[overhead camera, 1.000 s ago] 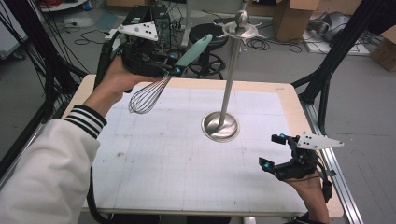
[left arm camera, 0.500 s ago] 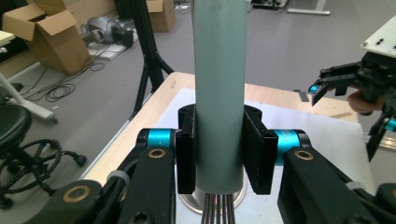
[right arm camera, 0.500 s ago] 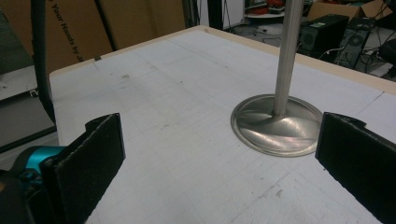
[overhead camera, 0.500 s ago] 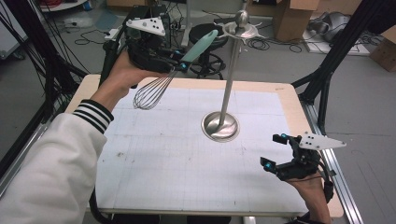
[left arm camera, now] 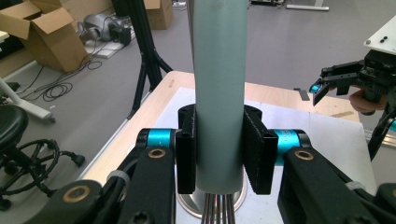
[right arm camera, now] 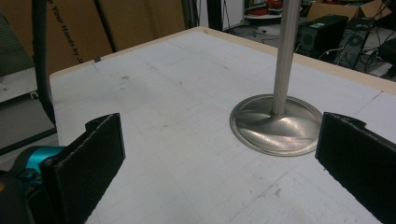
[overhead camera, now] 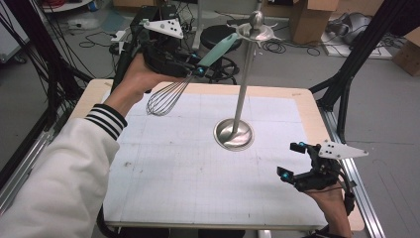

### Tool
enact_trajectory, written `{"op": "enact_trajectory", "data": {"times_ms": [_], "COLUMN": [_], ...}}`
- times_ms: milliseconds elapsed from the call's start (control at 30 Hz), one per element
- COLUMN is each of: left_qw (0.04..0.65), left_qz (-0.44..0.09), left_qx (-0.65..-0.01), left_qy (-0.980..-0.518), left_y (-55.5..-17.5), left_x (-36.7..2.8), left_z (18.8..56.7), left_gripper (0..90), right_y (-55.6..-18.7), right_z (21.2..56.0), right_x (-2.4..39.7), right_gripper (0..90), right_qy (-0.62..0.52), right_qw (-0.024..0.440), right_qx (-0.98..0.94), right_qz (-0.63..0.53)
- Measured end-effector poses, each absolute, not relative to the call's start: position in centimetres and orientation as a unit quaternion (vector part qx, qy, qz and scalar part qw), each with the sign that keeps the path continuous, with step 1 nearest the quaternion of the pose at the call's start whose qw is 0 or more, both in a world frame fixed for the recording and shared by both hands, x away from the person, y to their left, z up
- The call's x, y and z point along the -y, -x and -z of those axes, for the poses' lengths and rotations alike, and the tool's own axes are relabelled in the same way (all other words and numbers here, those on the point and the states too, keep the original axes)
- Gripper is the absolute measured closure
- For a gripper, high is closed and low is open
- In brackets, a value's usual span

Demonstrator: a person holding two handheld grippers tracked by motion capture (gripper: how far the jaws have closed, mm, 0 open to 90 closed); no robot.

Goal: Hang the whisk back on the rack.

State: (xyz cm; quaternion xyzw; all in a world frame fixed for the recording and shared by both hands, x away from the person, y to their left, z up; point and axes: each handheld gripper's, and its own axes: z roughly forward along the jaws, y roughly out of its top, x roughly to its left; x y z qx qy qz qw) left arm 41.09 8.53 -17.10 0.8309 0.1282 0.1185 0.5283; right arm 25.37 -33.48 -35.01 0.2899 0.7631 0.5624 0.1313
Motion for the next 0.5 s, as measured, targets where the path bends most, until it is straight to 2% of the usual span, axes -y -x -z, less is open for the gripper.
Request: {"op": "enact_trajectory", "data": {"times_ms": [500], "left_qw": [0.52], "left_qz": [-0.122], "left_qx": [-0.129], "left_qy": [-0.835], "left_y": [-41.5], "left_x": [-7.4], "left_z": [17.7], "left_gripper": [69.3], "right_y": [-25.5], "right_z": [35.1], "right_x": [33.3], "right_gripper": [0.1], "right_qy": [-0.287], "right_qw": [0.129], "right_qx": [-0.764], "right_qz": [-0.564]}}
